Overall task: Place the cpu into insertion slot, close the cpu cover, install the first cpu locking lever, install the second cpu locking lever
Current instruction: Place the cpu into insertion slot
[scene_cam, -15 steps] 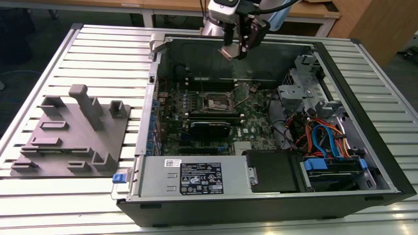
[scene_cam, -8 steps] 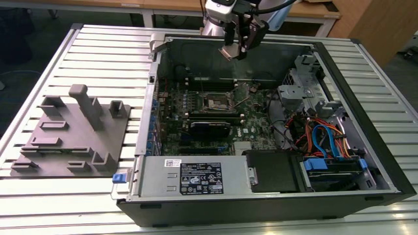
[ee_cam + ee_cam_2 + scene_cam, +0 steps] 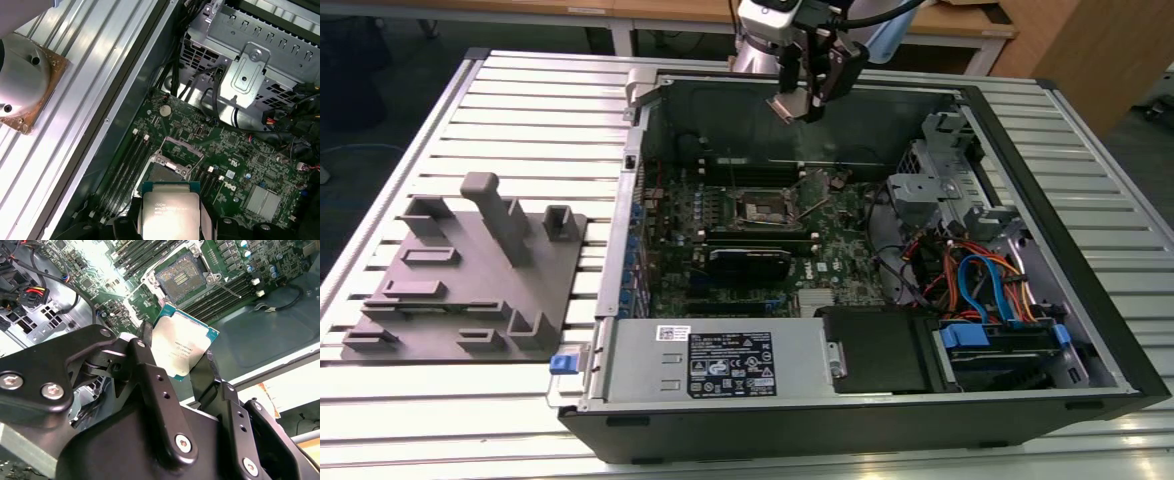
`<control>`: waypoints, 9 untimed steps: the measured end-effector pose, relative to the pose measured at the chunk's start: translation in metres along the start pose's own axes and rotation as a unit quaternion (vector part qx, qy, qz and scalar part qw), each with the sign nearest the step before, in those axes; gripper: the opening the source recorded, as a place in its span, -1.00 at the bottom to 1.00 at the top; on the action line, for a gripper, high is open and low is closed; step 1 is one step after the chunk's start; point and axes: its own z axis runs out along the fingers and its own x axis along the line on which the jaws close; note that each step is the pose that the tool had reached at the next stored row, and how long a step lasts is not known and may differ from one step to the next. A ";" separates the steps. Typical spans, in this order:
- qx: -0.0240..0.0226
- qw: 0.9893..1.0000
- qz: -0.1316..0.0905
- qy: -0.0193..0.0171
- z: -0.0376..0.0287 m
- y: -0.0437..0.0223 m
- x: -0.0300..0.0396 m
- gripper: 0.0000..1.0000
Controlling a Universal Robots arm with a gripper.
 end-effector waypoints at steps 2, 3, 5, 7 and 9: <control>0.000 1.000 0.000 0.000 0.0000 -0.0001 0.0001 0.08; 0.000 1.000 0.001 0.000 0.0000 -0.0001 0.0001 0.08; 0.000 1.000 0.003 0.000 0.0002 -0.0001 0.0000 0.08; 0.000 1.000 0.012 -0.001 0.0010 -0.0001 0.0001 0.08; -0.001 1.000 0.029 -0.003 0.0022 -0.0003 0.0000 0.08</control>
